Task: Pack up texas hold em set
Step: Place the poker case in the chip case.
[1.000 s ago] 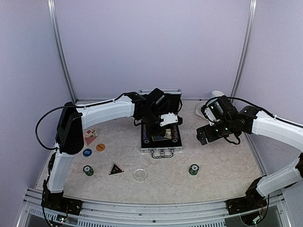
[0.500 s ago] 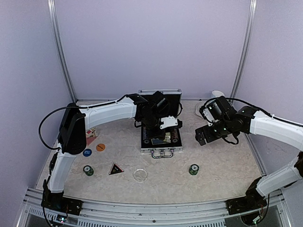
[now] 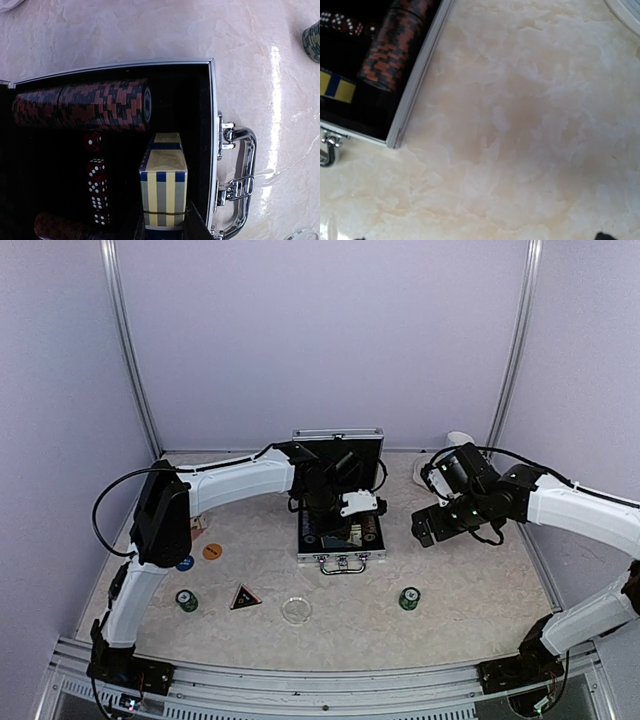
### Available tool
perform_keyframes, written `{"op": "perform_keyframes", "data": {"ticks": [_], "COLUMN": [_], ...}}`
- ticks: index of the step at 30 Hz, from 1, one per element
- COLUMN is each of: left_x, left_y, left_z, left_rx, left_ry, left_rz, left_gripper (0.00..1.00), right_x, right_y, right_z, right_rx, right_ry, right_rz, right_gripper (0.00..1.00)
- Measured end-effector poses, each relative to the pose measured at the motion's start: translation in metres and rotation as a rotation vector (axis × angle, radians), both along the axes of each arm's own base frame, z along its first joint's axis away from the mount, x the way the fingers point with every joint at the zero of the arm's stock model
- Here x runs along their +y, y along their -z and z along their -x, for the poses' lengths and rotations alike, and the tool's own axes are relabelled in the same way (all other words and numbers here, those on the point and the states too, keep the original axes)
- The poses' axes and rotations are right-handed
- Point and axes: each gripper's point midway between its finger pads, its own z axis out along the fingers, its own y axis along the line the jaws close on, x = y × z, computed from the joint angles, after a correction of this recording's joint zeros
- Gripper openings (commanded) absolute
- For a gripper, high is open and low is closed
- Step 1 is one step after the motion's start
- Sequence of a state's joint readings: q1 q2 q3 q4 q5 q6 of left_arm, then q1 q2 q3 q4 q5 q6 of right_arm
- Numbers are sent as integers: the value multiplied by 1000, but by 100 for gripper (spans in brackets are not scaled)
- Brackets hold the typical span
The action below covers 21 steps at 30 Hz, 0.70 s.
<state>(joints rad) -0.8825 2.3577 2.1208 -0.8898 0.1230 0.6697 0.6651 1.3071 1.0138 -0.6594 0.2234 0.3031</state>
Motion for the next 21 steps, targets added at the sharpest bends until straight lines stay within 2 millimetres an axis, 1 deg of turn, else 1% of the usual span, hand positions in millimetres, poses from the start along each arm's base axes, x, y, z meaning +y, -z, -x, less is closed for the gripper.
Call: {"op": "perform_keyframes", "data": {"ticks": [3, 8, 12, 13, 19, 20, 21], "left_x": [0, 0, 0, 0, 1, 1, 1], "left_y": [-2, -2, 1, 1, 1, 1, 1], "left_z": [-1, 0, 0, 0, -2, -2, -3], "left_rx": [-2, 0, 5, 6, 1, -3, -6], "left_ry": [-4, -8, -12, -12, -20, -20, -23], "left_rz": [0, -1, -5, -6, -6, -9, -11], "left_gripper": [14, 23, 28, 31, 59, 62, 63], "right_x": [0, 1, 1, 1, 1, 1, 1], "right_y": [1, 1, 2, 2, 4, 5, 5], "right_z": [0, -1, -1, -1, 0, 0, 1], "right_rx": [2, 1, 1, 2, 7, 8, 9], "right_ry": [-1, -4, -5, -4, -5, -6, -6], "right_rz": [0, 0, 0, 1, 3, 3, 3], "right_gripper": [99, 99, 99, 99, 99, 99, 99]}}
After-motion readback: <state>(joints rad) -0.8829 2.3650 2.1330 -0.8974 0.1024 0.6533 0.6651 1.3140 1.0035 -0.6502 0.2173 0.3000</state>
